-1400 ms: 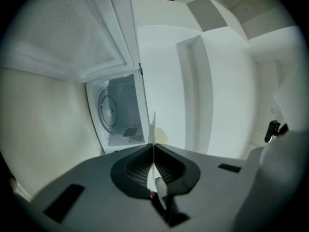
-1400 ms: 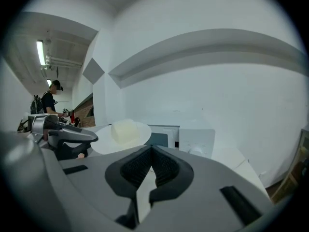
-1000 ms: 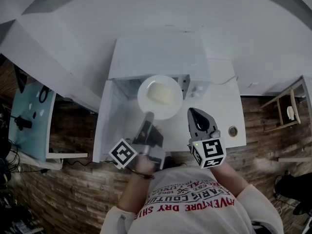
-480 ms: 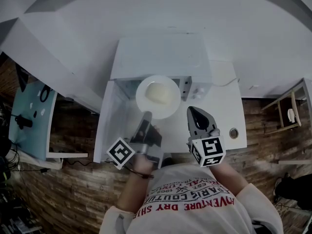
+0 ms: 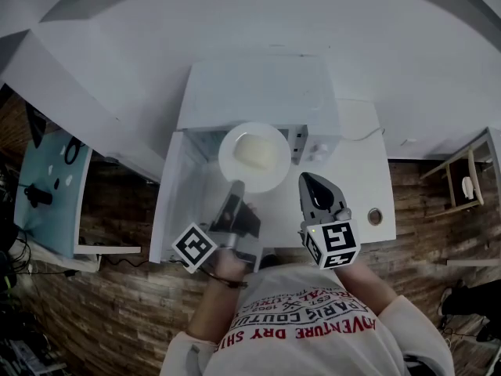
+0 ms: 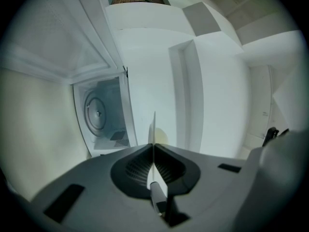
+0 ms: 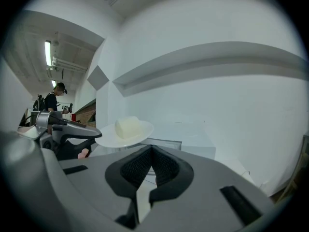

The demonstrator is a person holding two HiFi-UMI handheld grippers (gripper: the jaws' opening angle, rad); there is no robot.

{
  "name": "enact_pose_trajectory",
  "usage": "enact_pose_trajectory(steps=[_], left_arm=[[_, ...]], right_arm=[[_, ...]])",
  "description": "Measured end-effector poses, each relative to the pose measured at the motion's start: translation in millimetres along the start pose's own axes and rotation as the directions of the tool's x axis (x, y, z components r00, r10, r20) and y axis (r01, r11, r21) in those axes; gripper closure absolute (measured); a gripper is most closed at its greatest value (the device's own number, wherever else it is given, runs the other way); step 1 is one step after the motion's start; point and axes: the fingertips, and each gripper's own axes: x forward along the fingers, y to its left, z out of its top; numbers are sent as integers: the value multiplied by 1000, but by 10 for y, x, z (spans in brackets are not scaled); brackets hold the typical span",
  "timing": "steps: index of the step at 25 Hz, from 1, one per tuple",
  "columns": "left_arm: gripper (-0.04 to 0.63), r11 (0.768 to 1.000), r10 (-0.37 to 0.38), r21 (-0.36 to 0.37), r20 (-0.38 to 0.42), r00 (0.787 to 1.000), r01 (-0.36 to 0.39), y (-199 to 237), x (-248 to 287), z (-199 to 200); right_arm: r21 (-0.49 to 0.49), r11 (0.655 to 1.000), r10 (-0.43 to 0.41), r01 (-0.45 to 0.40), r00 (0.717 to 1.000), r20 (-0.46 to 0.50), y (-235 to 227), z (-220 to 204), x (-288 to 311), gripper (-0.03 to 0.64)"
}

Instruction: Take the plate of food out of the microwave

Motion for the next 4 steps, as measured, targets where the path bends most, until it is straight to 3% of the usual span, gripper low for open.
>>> enact_pose_trajectory(steps=[4], left_arm=[[580,1000,9,10,-3,1000,-9,16,1,6]], right_arm=[[-11,1000,7,-7,1000,0,13,2,12,604]])
